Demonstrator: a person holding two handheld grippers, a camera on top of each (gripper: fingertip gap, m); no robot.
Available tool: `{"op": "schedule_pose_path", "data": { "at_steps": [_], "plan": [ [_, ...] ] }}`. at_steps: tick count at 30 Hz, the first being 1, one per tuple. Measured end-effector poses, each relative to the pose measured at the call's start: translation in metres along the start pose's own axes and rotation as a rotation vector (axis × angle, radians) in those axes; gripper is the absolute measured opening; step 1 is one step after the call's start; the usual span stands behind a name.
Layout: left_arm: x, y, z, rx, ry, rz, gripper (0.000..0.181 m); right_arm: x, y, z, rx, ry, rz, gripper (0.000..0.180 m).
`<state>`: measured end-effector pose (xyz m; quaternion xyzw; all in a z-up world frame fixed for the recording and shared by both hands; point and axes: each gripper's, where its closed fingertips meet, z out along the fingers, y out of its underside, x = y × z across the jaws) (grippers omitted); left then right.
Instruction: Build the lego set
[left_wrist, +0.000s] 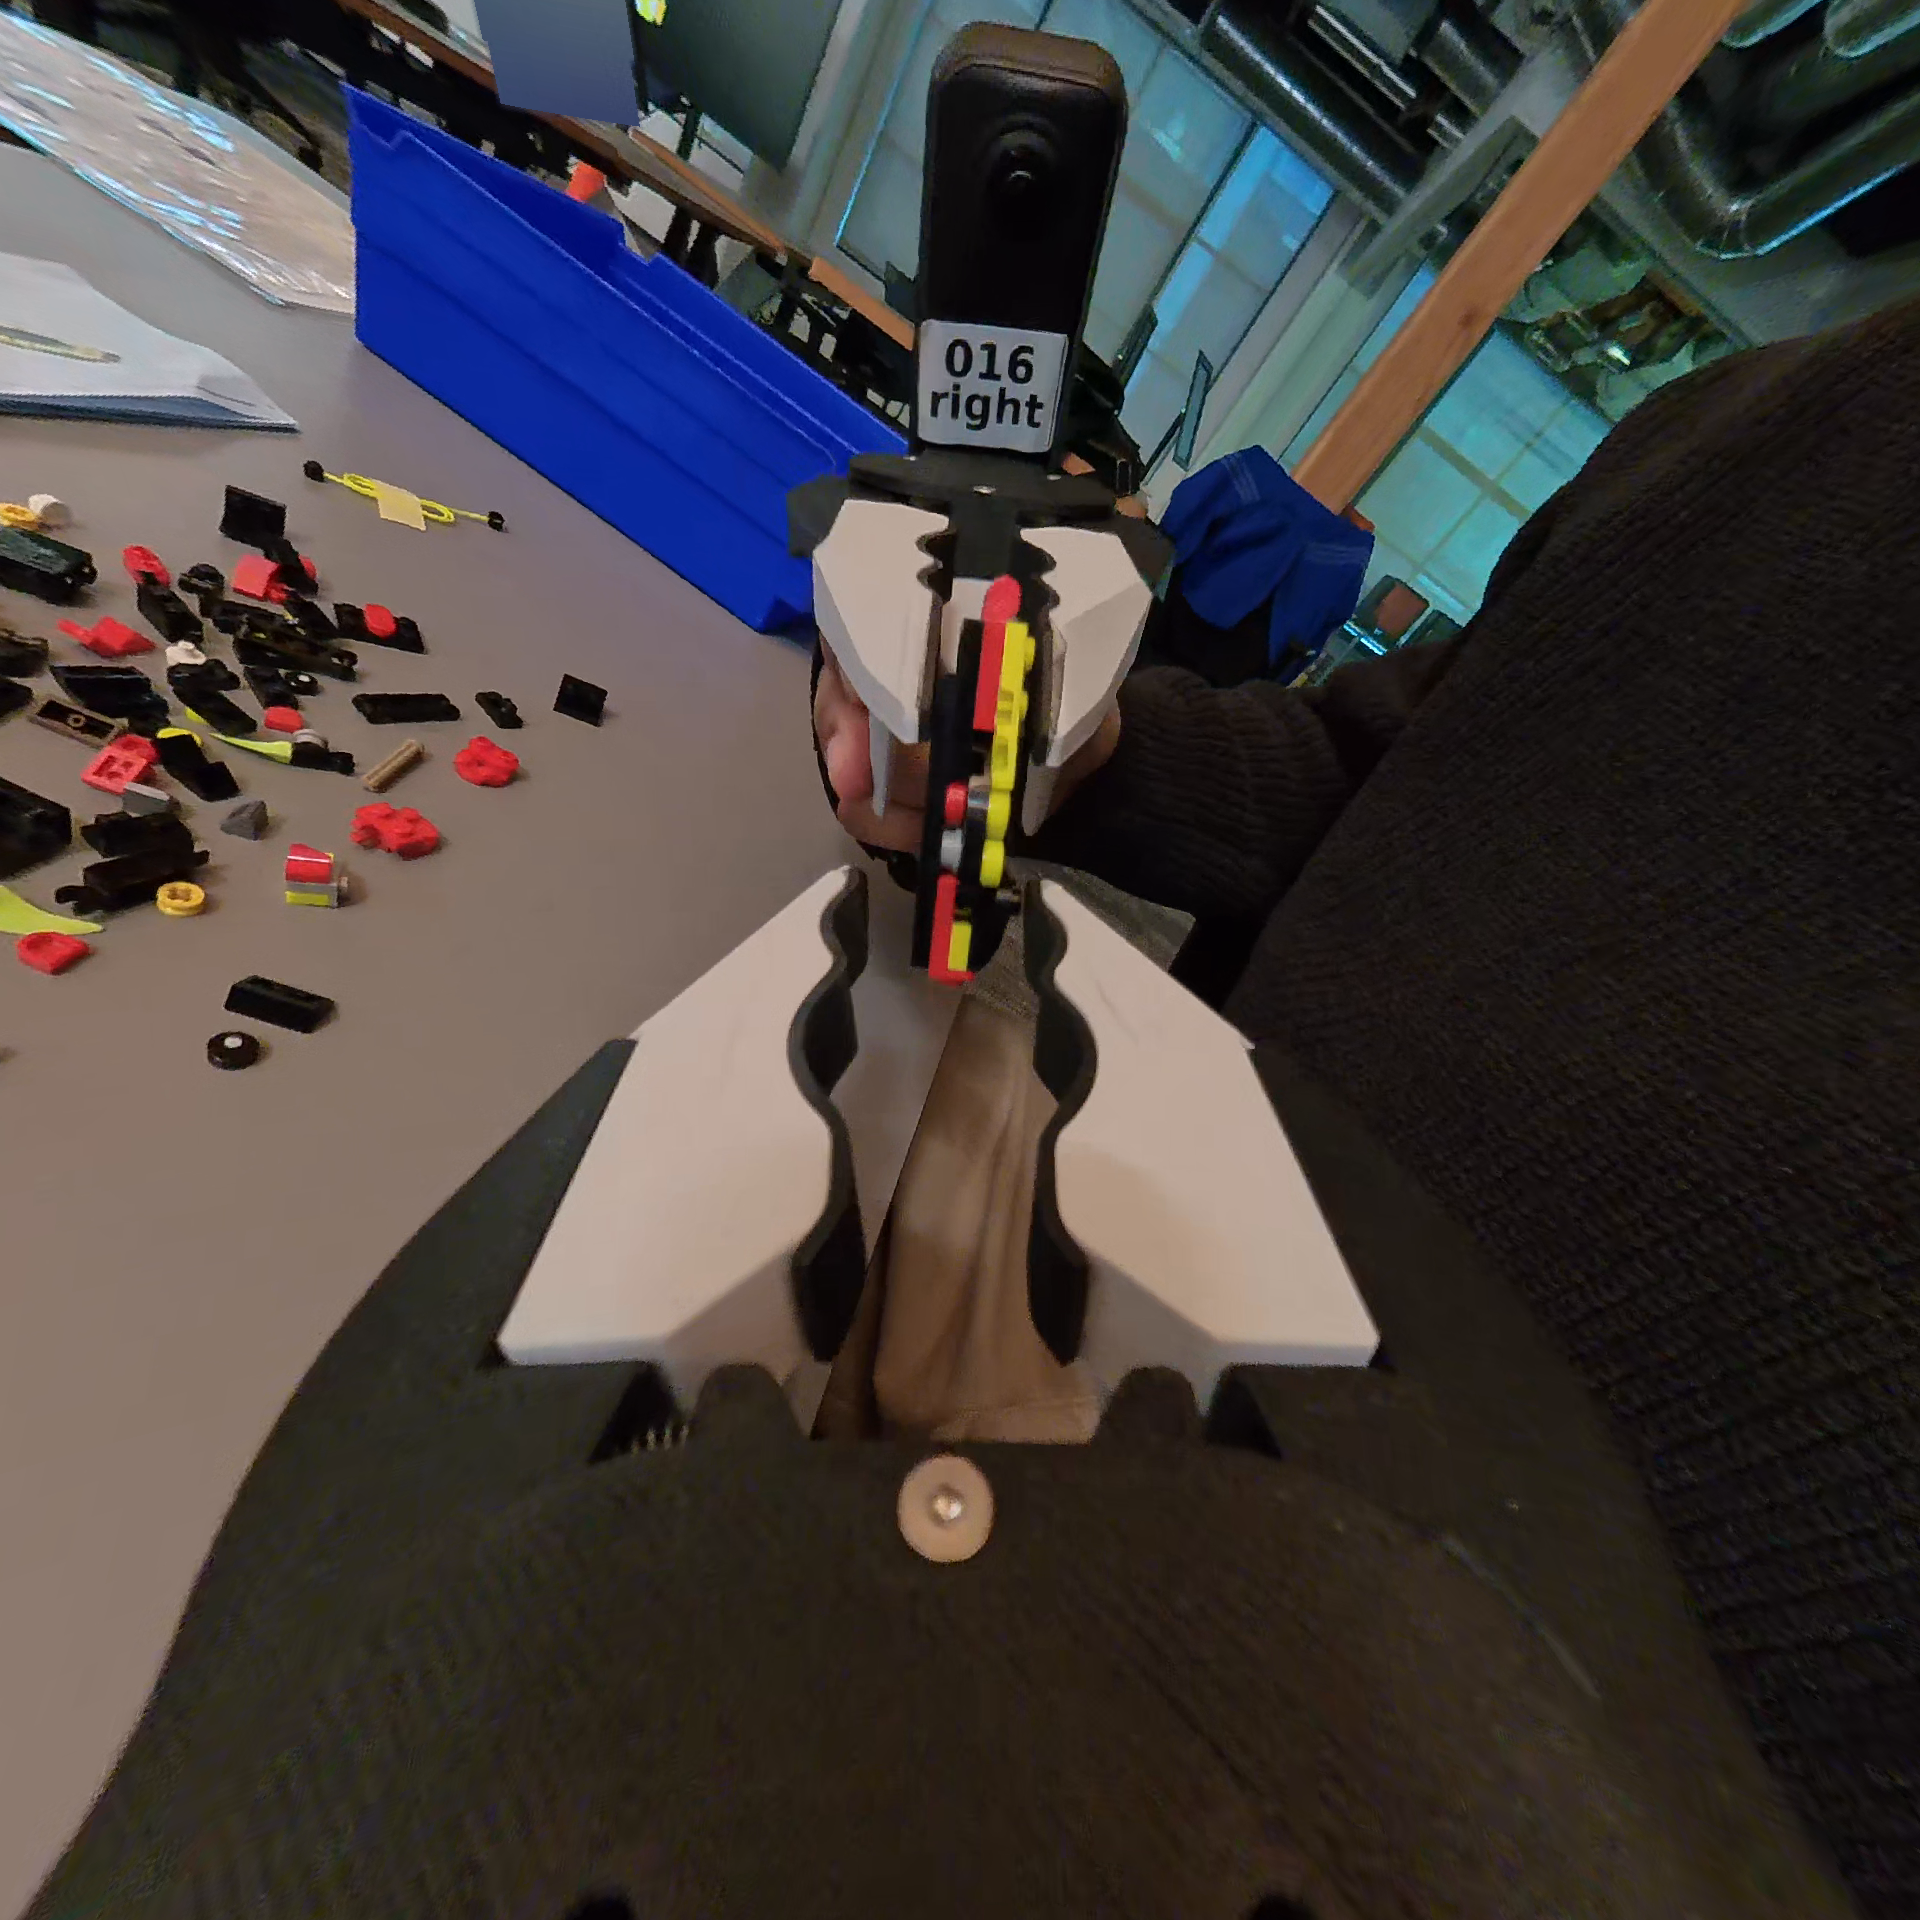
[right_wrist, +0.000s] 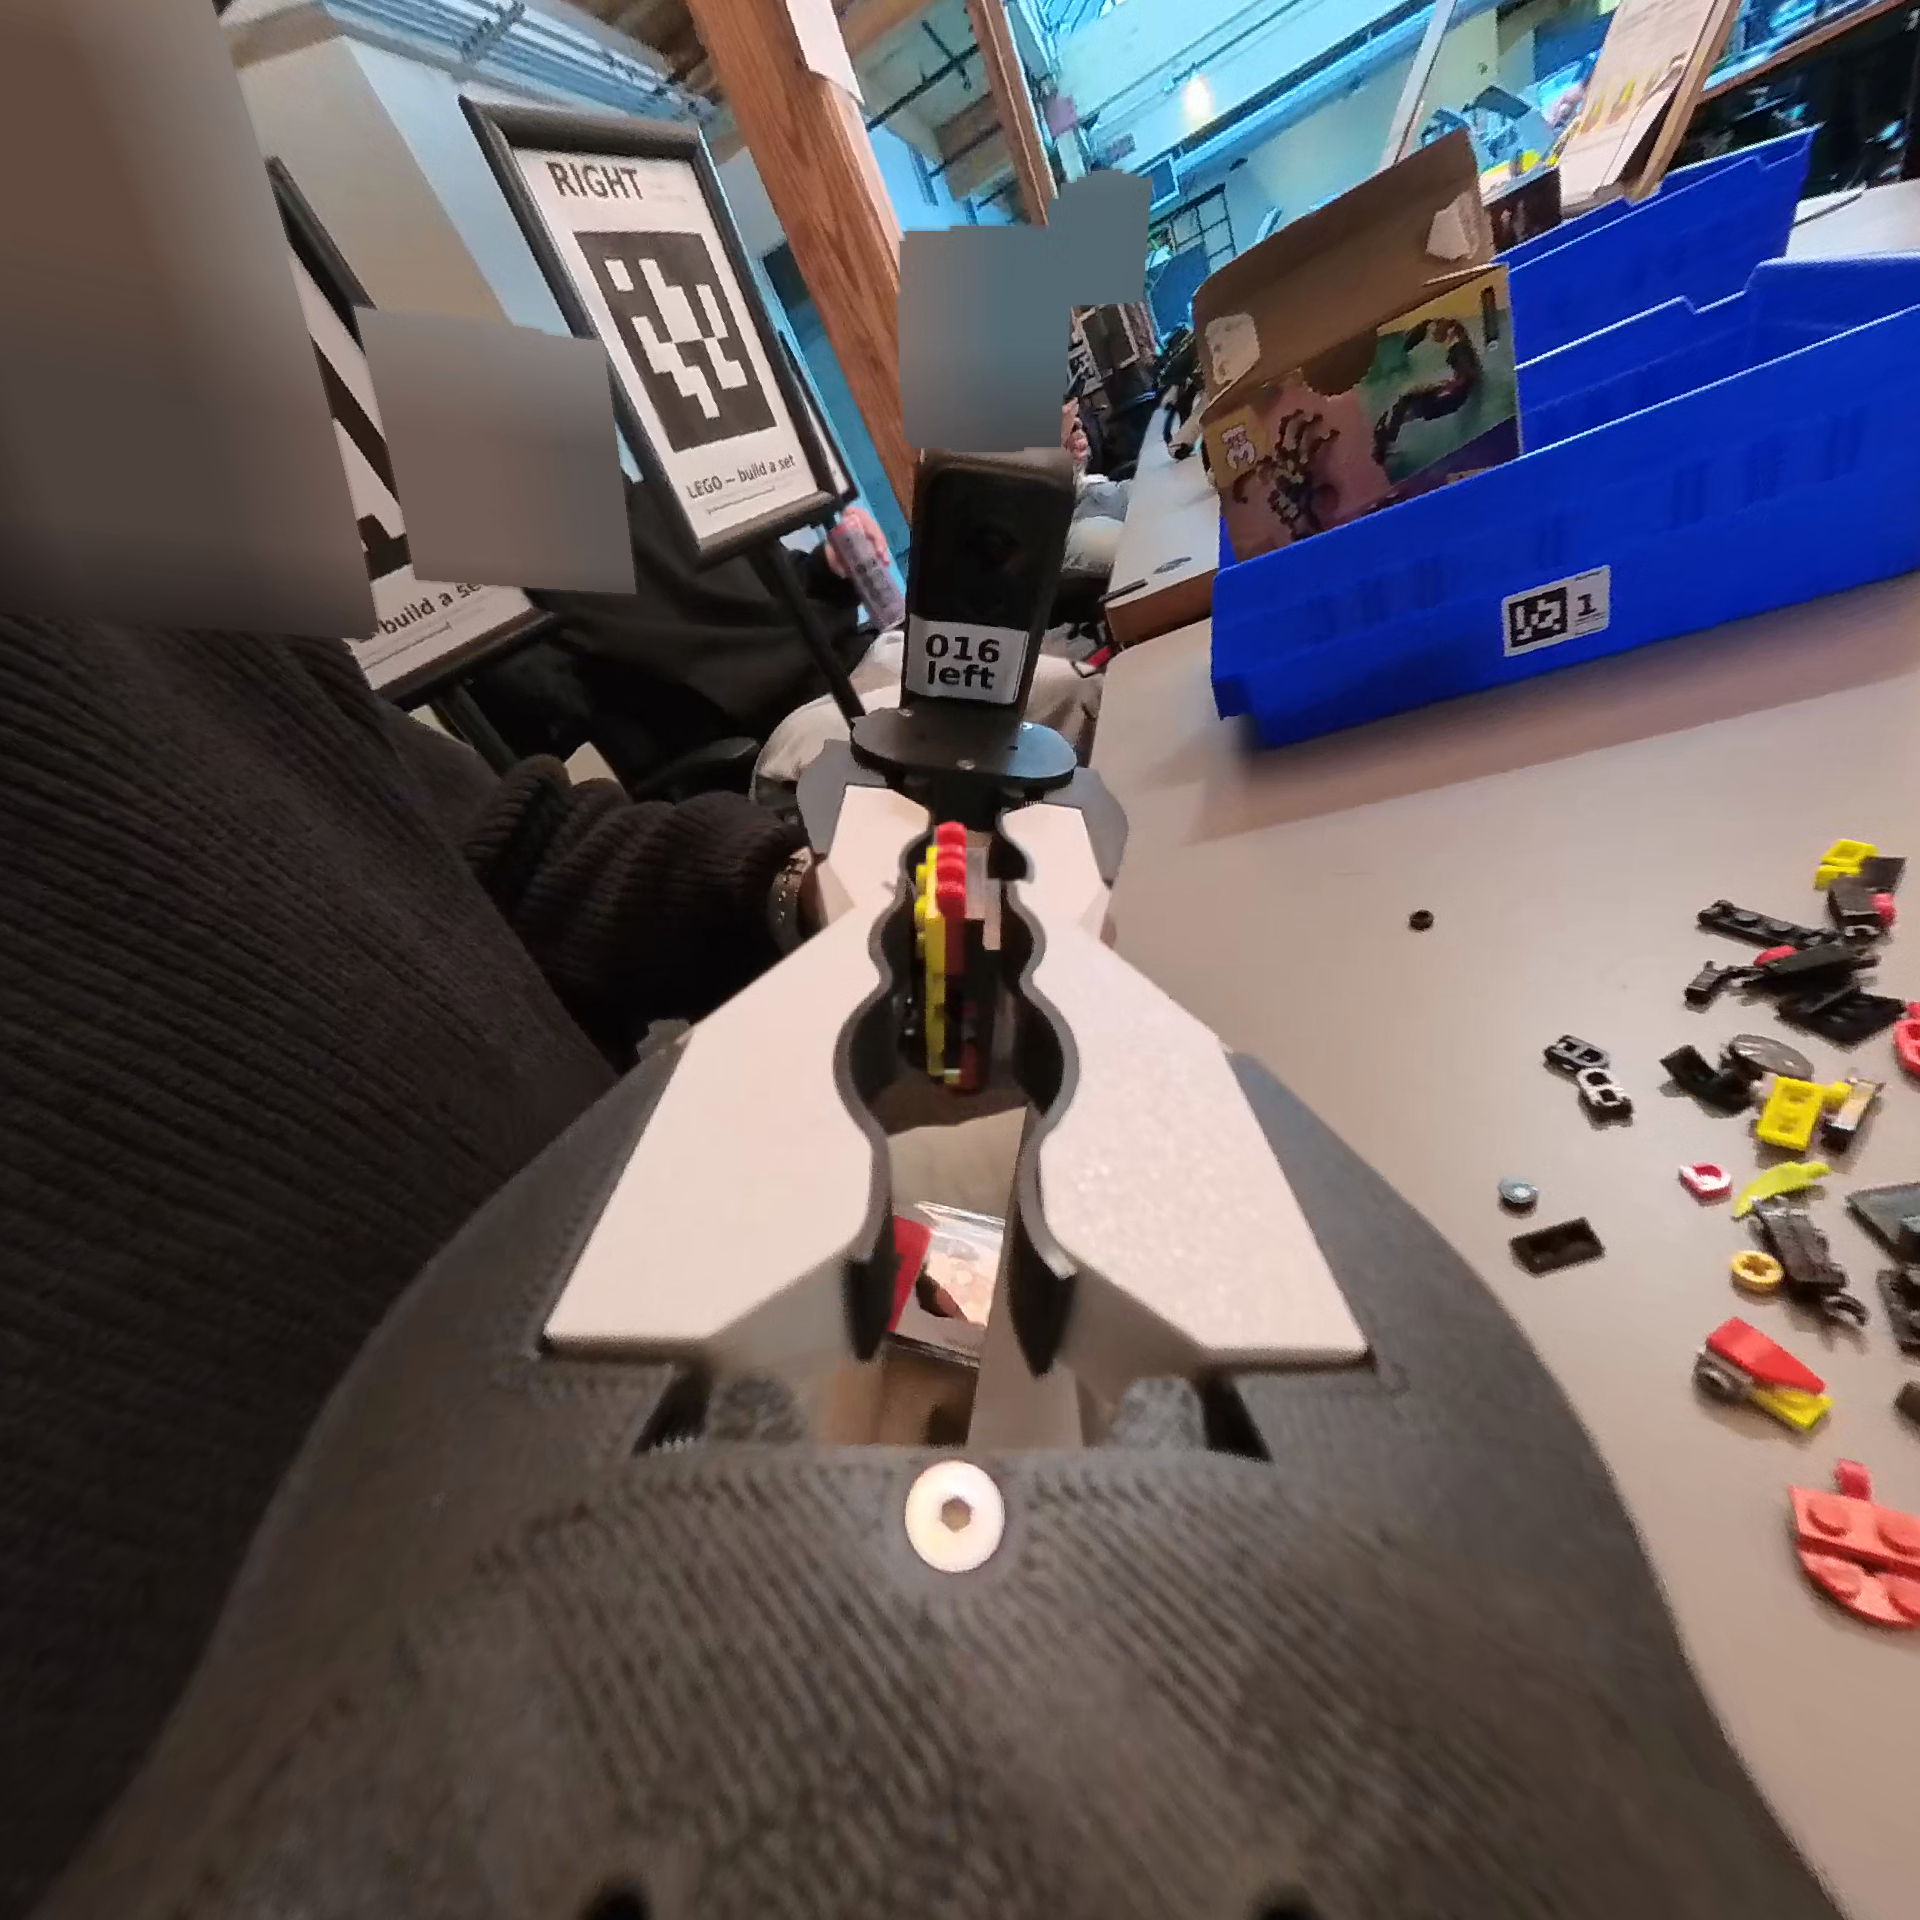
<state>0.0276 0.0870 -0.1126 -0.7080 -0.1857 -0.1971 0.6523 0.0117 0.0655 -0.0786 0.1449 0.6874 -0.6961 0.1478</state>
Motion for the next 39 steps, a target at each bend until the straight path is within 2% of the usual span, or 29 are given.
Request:
{"op": "schedule_pose_path", "data": {
  "at_steps": [3,24,27,30,39],
  "plan": [
    [0.001,-0.002,0.0,0.014,0.011,-0.002,0.017,0.002,-0.001,-0.002,0.005,0.013,-0.006,0.014],
    [0.0,-0.023,-0.014,0.134,0.049,-0.069,0.015,0.007,-0.001,-0.006,0.041,-0.032,0.119,0.014],
    [-0.001,-0.023,-0.013,0.147,0.068,-0.127,0.022,0.007,-0.002,-0.006,0.048,-0.034,0.124,0.014],
    [0.001,-0.025,-0.014,0.16,0.09,-0.14,0.015,0.007,-0.001,-0.006,0.045,-0.034,0.122,0.014],
    [-0.002,-0.024,-0.013,0.145,0.06,-0.108,0.015,0.01,0.002,-0.006,0.039,-0.028,0.128,0.014]
  ]
}}
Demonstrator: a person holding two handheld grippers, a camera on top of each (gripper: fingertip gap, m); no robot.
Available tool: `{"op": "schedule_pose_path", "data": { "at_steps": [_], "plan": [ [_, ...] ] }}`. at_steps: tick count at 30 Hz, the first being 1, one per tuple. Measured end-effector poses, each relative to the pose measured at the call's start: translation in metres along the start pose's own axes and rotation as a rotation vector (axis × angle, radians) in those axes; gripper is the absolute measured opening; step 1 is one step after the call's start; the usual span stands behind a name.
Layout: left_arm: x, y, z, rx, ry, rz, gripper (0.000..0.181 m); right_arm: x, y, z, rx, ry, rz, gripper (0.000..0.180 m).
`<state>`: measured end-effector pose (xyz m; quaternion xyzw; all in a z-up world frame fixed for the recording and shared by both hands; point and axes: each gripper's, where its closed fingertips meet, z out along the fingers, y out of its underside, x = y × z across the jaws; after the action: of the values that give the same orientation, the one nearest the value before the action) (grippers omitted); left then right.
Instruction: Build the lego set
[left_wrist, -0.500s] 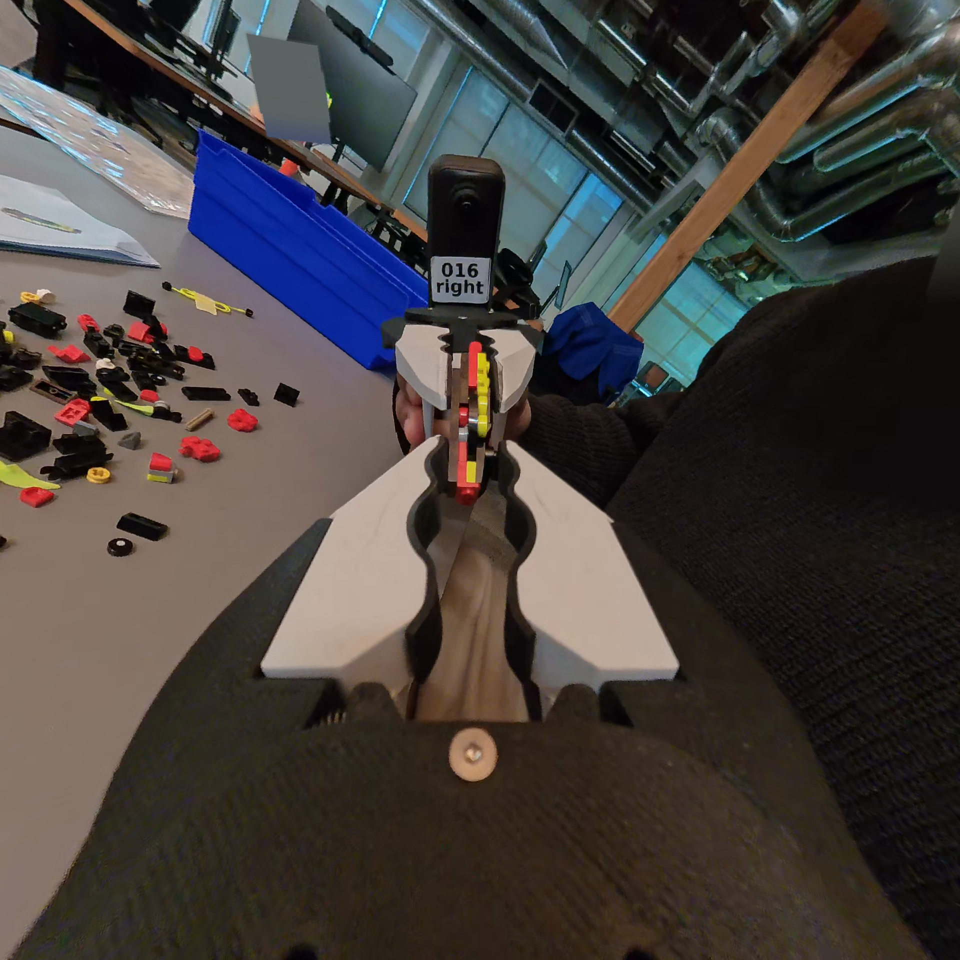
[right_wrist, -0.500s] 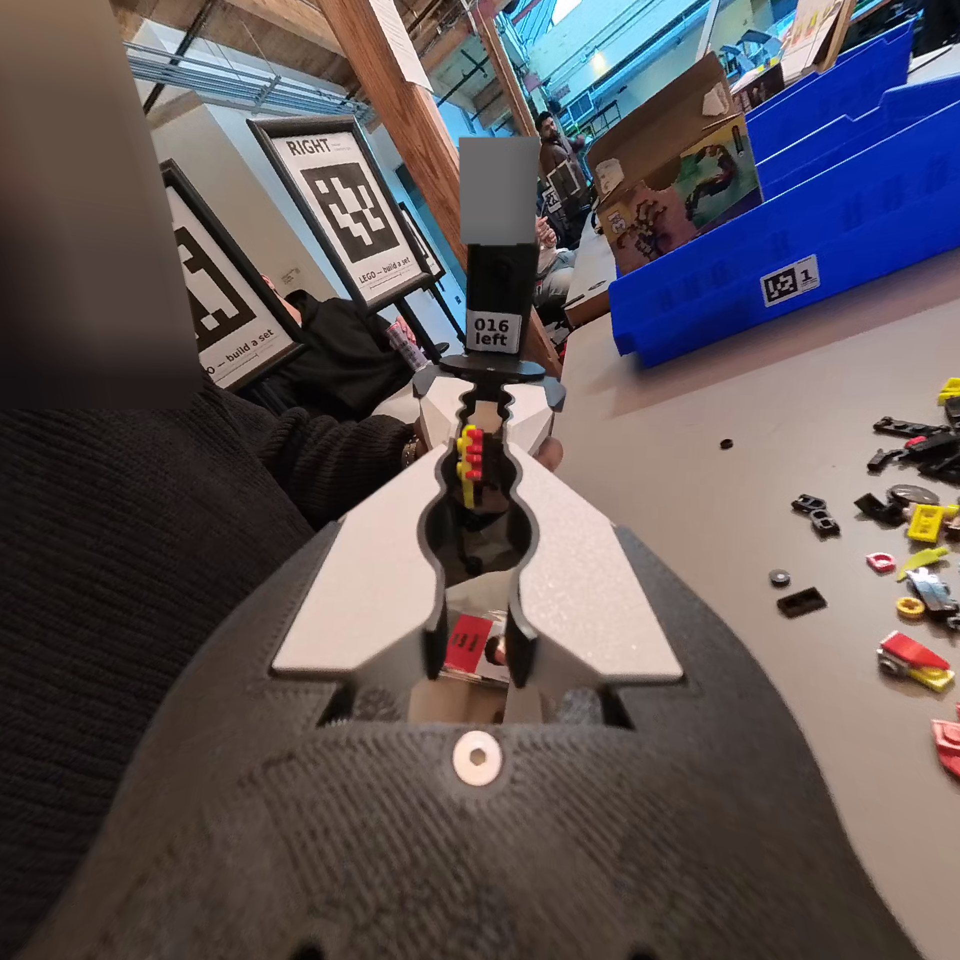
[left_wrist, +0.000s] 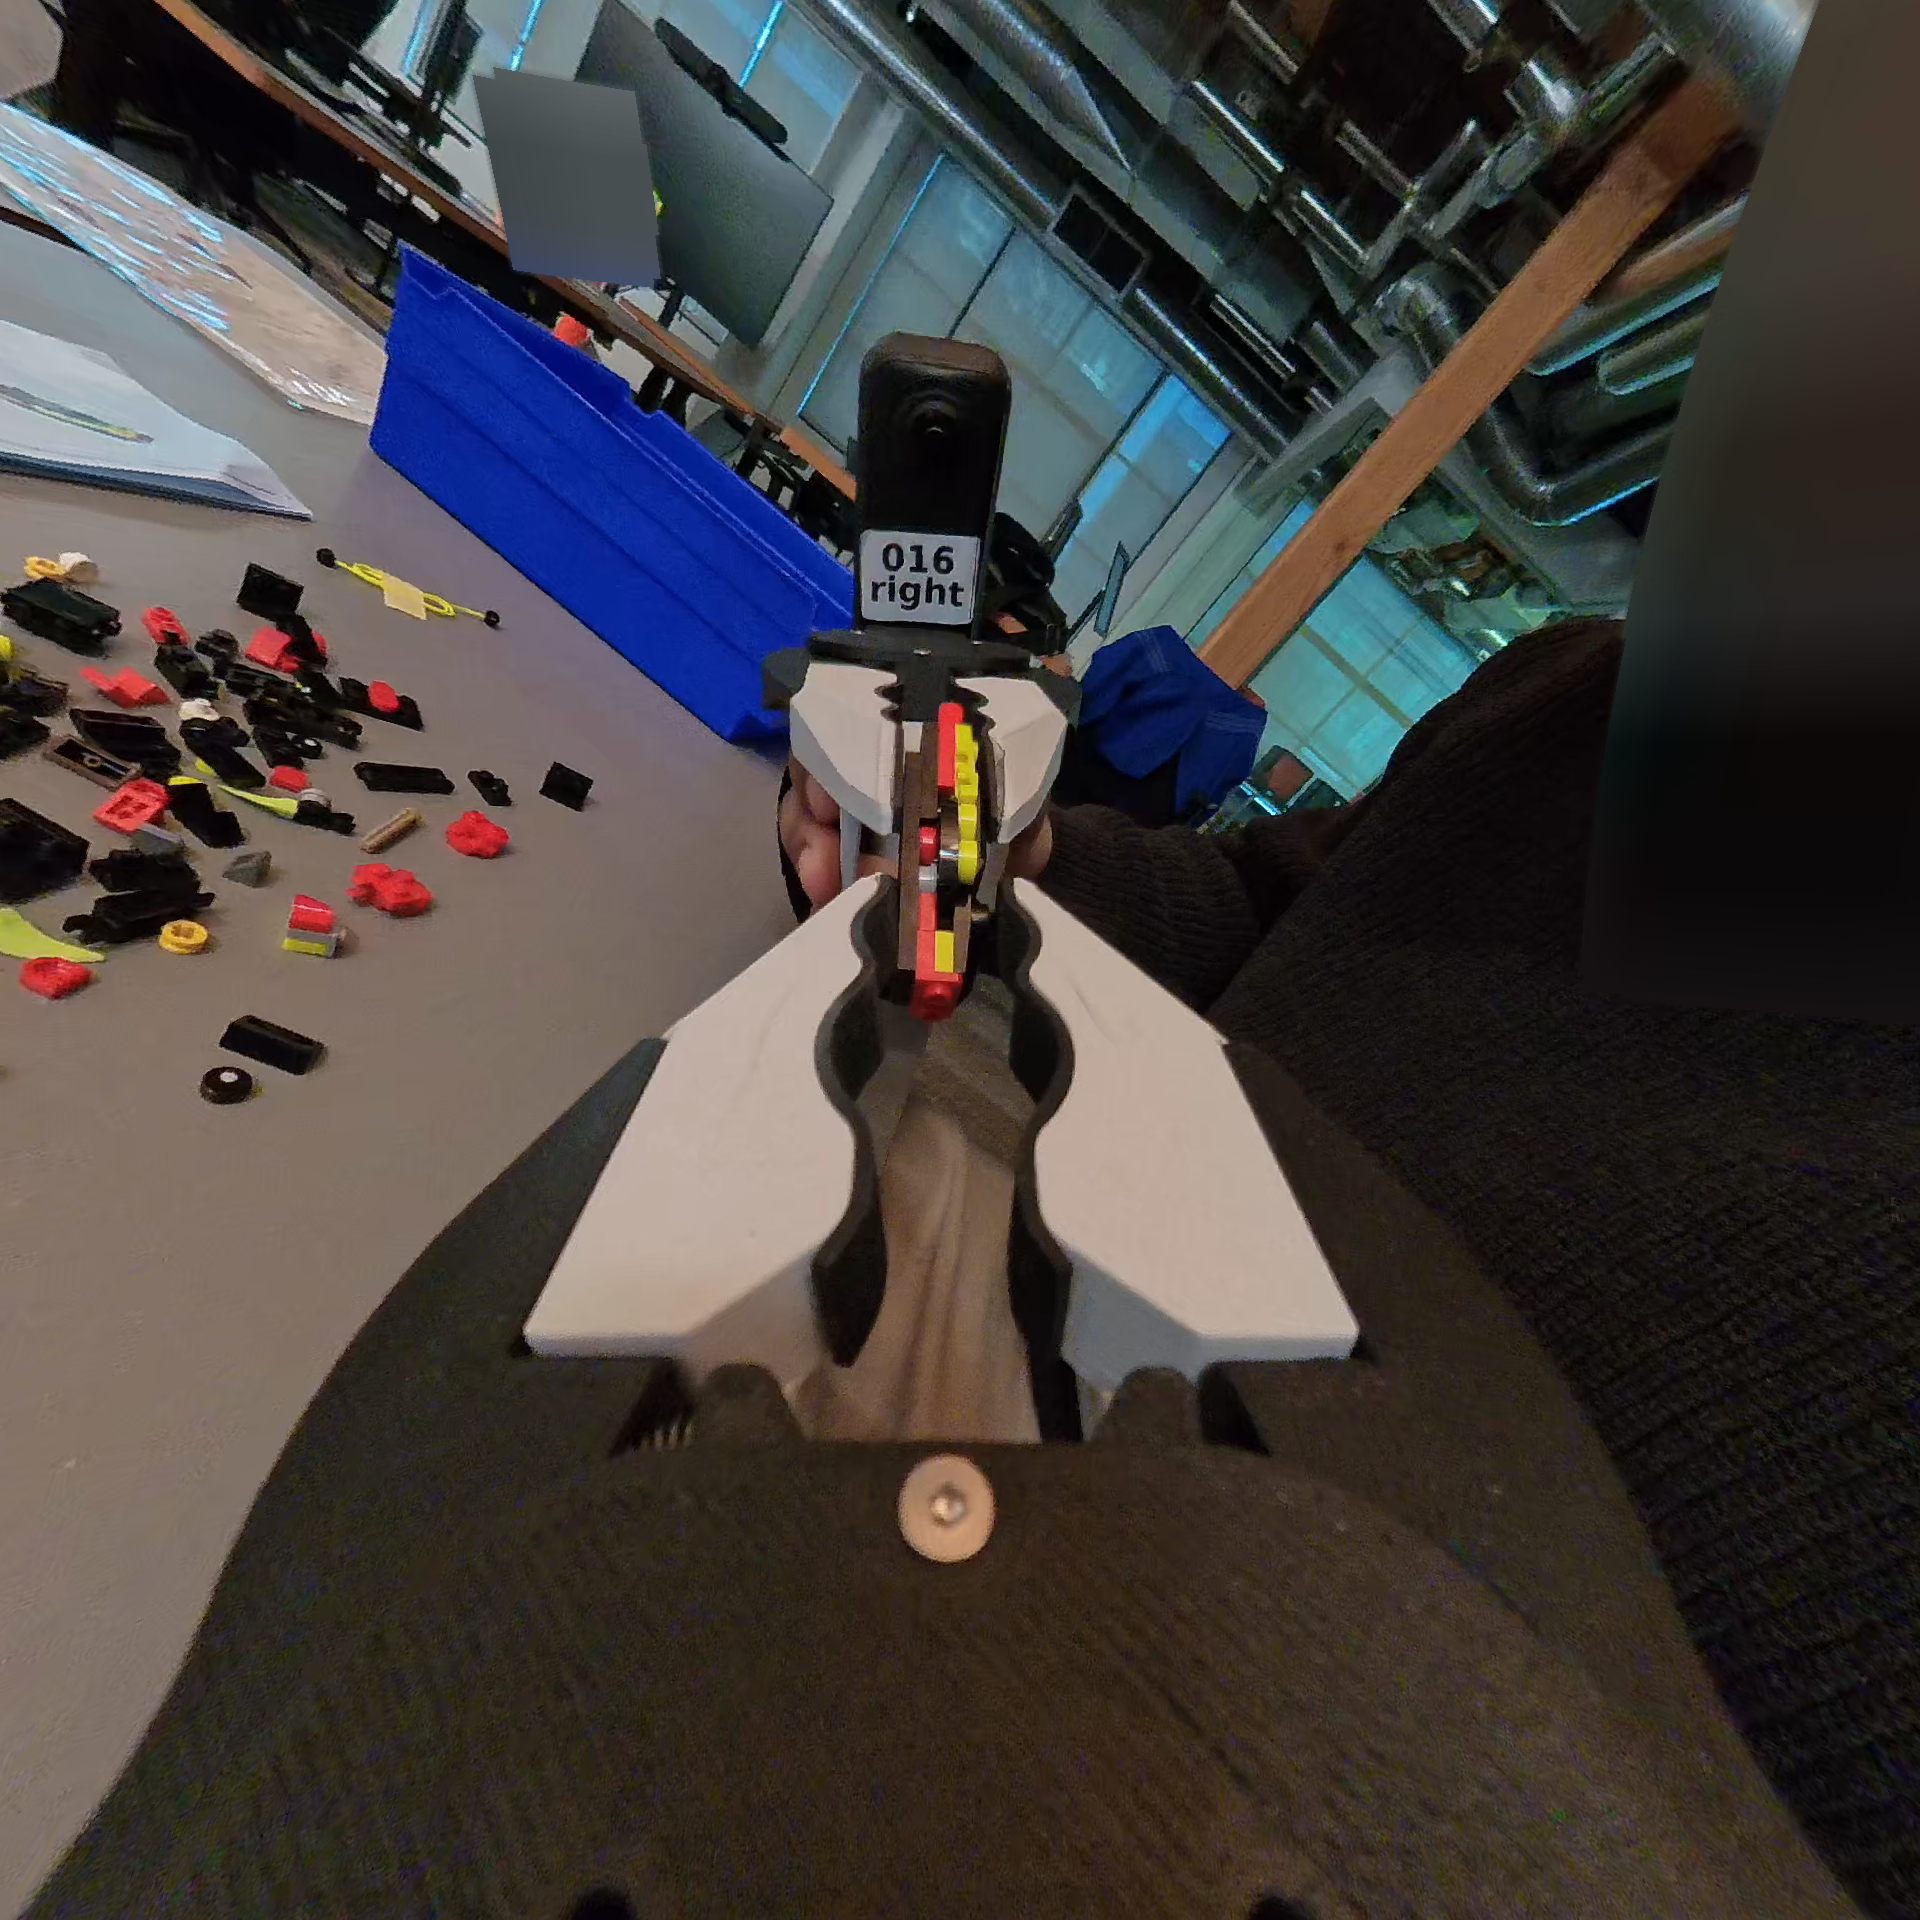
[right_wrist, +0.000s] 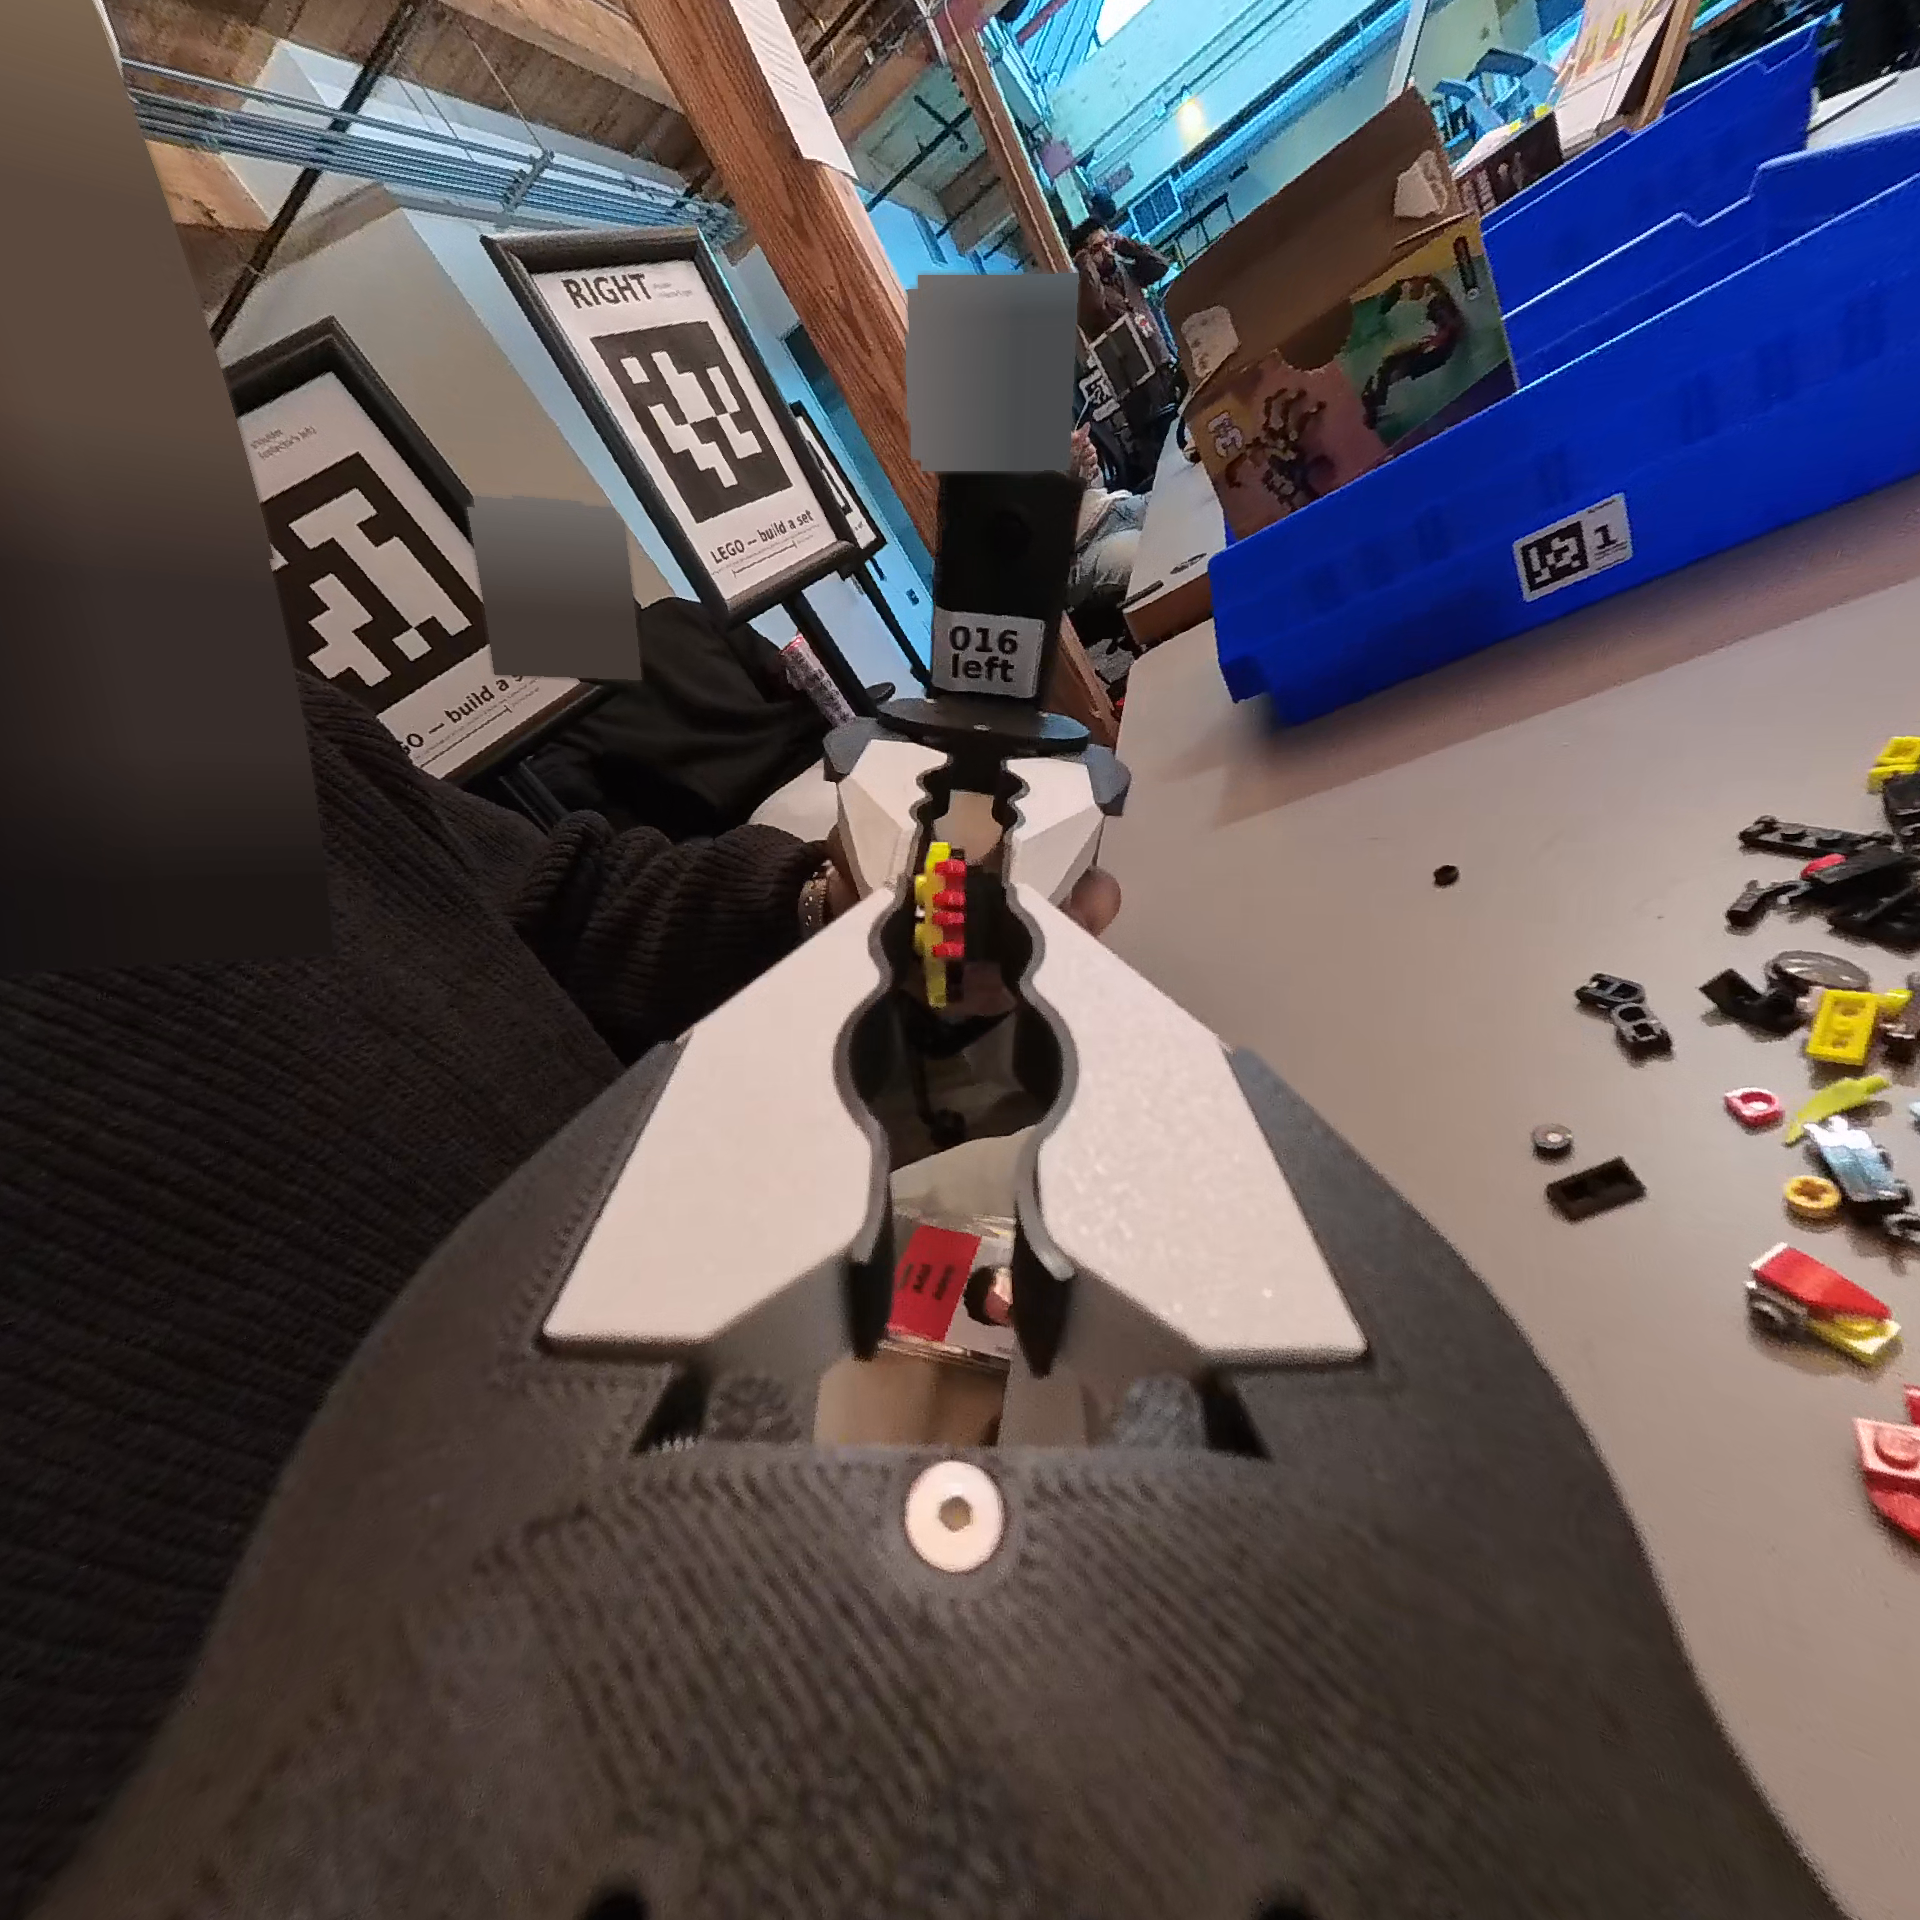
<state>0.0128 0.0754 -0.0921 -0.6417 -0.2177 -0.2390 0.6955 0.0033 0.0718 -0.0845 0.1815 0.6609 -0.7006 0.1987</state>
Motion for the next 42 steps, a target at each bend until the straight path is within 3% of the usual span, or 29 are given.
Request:
{"op": "schedule_pose_path", "data": {
  "at_steps": [6,15,35,39,42],
  "plan": [
    [-0.005,-0.002,-0.003,-0.01,-0.071,0.068,0.015,0.009,-0.001,-0.005,-0.012,0.056,-0.032,0.023],
    [-0.013,0.012,0.002,-0.126,-0.211,0.268,0.015,0.012,0.014,-0.002,-0.141,0.139,-0.235,0.02],
    [-0.002,0.008,0.004,-0.107,-0.19,0.313,0.015,-0.002,0.013,-0.002,-0.206,0.119,-0.368,0.017],
    [-0.01,0.01,0.003,-0.132,-0.242,0.346,0.015,0.004,0.012,-0.002,-0.165,0.141,-0.395,0.02],
    [-0.01,0.006,0.002,-0.12,-0.261,0.365,0.015,0.003,0.007,-0.004,-0.141,0.183,-0.469,0.037]
  ]
}}
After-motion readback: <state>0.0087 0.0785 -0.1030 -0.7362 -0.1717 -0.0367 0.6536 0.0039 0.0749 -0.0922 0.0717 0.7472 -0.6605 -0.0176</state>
